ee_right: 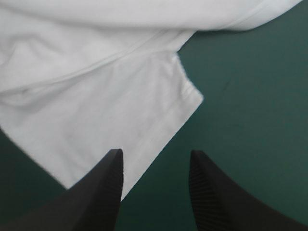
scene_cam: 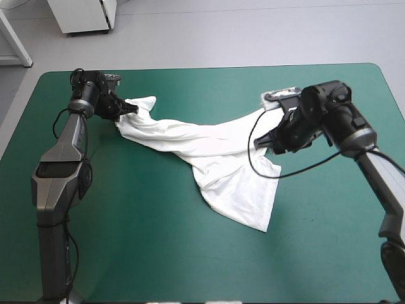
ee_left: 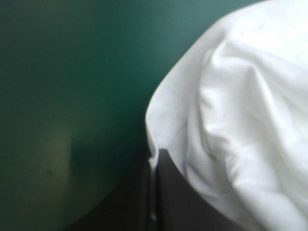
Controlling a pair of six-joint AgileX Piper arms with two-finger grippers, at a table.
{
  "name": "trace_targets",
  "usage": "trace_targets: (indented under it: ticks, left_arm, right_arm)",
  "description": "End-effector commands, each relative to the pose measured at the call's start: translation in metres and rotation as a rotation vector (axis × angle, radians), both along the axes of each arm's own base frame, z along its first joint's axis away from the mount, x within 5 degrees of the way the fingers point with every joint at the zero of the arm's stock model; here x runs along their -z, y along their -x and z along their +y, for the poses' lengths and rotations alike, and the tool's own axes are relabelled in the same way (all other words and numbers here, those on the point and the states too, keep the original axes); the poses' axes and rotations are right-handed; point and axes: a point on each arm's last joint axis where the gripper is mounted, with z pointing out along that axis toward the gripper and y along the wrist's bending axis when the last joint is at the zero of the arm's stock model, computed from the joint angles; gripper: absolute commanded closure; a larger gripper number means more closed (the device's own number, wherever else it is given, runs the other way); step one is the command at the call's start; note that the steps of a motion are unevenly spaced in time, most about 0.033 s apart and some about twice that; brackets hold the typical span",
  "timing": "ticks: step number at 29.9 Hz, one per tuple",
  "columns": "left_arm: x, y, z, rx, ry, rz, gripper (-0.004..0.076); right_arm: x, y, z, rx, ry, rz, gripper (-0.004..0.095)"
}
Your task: Fold the cloth
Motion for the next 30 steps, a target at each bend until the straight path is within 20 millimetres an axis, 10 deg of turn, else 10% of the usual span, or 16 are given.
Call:
trace_targets:
  ticks: [1, 12, 30]
  left_arm:
    - [-0.039, 0.006, -0.001, -0.001, 0.018, -0.09, 0.0746]
    - [-0.04, 0.004, -0.002, -0.001, 0.032, -0.107, 0.0746]
    - [-0.041, 0.003, -0.004, 0.0, 0.058, -0.125, 0.0746]
  right_arm:
    - [-0.012, 0.034, 0.009, -0.051, 0.0, -0.03, 0.0479]
    - [0.042, 0.08, 0.038, -0.2, 0.077, 0.098, 0.0402]
    - [0.111, 0.093, 0.053, -0.222, 0.081, 0.101, 0.0422]
